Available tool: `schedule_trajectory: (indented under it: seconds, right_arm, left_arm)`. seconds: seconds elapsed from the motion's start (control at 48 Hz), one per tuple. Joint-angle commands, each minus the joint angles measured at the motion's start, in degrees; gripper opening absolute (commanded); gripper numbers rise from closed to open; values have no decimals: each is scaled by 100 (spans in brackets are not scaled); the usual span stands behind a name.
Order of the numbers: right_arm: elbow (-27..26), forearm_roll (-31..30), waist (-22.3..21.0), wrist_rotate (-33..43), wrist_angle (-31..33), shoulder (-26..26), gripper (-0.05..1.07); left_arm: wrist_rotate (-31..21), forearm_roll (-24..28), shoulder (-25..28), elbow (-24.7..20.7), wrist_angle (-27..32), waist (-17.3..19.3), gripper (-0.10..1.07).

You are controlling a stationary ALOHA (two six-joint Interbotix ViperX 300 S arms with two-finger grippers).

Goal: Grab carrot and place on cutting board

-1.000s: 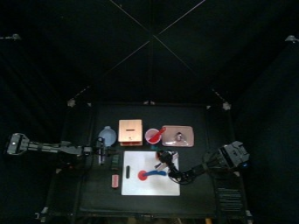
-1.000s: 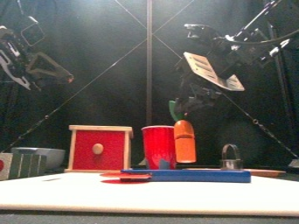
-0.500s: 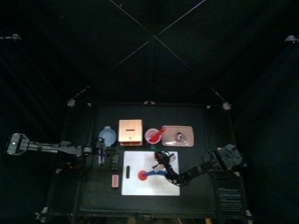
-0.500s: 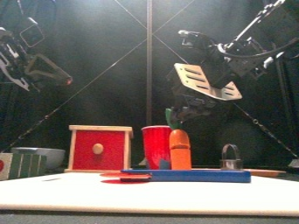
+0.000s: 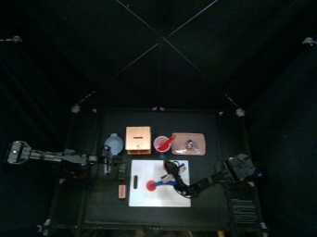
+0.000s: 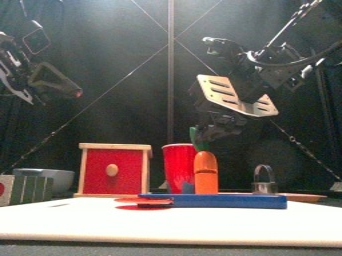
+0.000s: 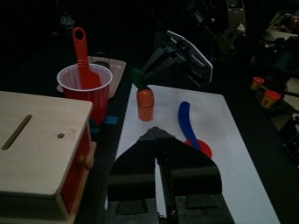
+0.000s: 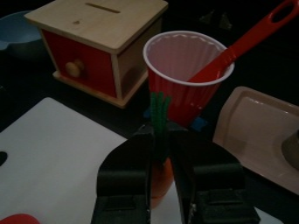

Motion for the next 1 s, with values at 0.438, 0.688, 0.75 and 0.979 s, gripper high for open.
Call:
schedule_trajectory:
  seconds: [0.438,0.688,0.75,0.979]
  right_arm:
    - [-158,79,70,35,35,-105,73]
    - [-229,123,149,18,44,-97,74]
    - [-237,141,176,18,62,-105,74]
    - [-255,167,237,9,114,-105,74]
  left_arm:
    - [0,0,18,-44,-53,-9,30]
    - [0,0,18,-44,-53,-9,30]
    - [0,0,18,-44,-53,-9,30]
    - [0,0,18,-44,-53,-9,30]
